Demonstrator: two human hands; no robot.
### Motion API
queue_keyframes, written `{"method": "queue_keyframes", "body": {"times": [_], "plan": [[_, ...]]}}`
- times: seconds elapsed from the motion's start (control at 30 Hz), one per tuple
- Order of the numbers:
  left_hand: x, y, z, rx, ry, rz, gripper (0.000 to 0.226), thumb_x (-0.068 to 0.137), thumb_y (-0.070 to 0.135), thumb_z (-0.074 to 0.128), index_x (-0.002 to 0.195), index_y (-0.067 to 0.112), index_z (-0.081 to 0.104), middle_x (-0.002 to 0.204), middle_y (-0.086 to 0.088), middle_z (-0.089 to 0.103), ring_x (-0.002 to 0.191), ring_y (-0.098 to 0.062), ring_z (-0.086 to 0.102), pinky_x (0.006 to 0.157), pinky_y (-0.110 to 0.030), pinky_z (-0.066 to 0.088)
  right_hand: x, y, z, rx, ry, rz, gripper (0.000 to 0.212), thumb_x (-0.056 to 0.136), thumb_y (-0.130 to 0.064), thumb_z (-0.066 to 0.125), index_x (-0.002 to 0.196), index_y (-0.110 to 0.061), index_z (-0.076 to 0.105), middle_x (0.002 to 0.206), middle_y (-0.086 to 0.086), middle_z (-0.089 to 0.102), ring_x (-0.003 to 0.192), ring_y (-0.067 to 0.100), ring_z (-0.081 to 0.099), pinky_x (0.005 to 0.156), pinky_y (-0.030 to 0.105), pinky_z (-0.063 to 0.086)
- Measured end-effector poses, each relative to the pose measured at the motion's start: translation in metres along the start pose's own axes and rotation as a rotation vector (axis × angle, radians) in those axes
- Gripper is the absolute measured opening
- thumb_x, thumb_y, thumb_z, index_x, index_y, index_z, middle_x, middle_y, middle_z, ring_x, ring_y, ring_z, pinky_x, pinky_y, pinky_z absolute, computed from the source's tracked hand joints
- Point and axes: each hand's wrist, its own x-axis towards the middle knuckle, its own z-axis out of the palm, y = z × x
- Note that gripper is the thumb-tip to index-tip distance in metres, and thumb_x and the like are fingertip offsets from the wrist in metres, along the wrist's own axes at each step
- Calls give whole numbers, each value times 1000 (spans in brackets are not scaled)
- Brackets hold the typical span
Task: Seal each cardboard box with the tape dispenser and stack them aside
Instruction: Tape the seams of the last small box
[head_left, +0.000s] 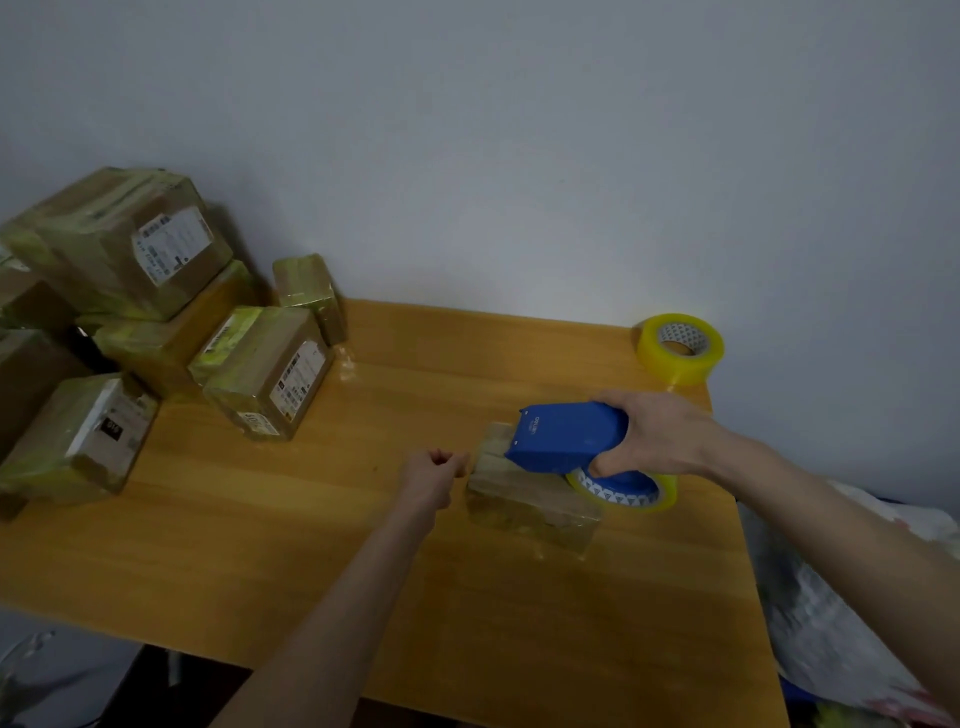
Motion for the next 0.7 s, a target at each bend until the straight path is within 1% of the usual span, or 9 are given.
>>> {"method": "queue_keyframes", "body": {"times": [0.13,0.2,0.3,0.33,0.43,0.47,0.53,0.6,0.7], "plan": [[5,1,7,238,-43,67,20,97,30,52,99,11,59,82,-1,57,60,-11,45,49,-22,38,2,-2,3,4,19,0,51,67,-43,76,110,-30,53,96,-6,62,86,16,61,72,33,56],[6,3,5,399,-63,108,34,98,36,47,123,15,57,90,-2,59,65,-12,51,52,-23,41,3,-3,4,-8,29,3,50,67,-44,76,110,-30,52,96,-5,62,85,16,61,68,31,54],[5,-5,-5,604,-48,119,61,94,44,52,147,21,33,135,-9,49,110,-24,56,77,-33,54,4,-6,6,-55,40,6,49,68,-48,73,108,-32,50,94,-7,60,82,14,60,60,24,46],[4,-8,-8,633,19,180,58,95,39,54,146,20,36,137,-8,48,112,-22,55,85,-31,52,4,-7,7,-60,47,4,49,68,-49,72,108,-32,50,94,-7,60,82,14,59,59,24,46],[-7,-9,-8,537,117,537,41,96,12,51,136,20,50,133,-2,54,95,-7,56,81,-12,45,5,-7,7,-57,54,1,50,68,-49,72,109,-30,51,95,-6,60,83,15,60,63,26,50],[-11,-8,-5,520,49,627,47,95,6,49,140,19,46,140,0,49,107,-9,55,90,-14,44,5,-7,6,-56,54,0,50,68,-49,72,110,-30,51,95,-6,60,83,15,60,64,27,50],[-21,-9,3,566,-154,693,64,94,7,48,151,21,23,157,5,22,138,-12,32,112,-28,33,5,-6,6,-53,54,-5,51,68,-50,73,110,-30,51,96,-6,61,84,15,60,65,28,51],[-27,-12,9,673,-276,662,74,95,17,48,152,24,1,159,12,-8,145,-11,14,116,-33,26,4,-6,5,-30,56,-1,52,68,-50,73,111,-31,51,97,-6,61,85,15,60,68,27,52],[-25,-14,10,908,-232,661,79,97,37,44,151,21,-11,157,8,-21,146,-14,6,117,-33,21,2,-3,5,13,58,-4,55,68,-50,75,114,-32,51,101,-7,61,87,14,59,68,26,51]]}}
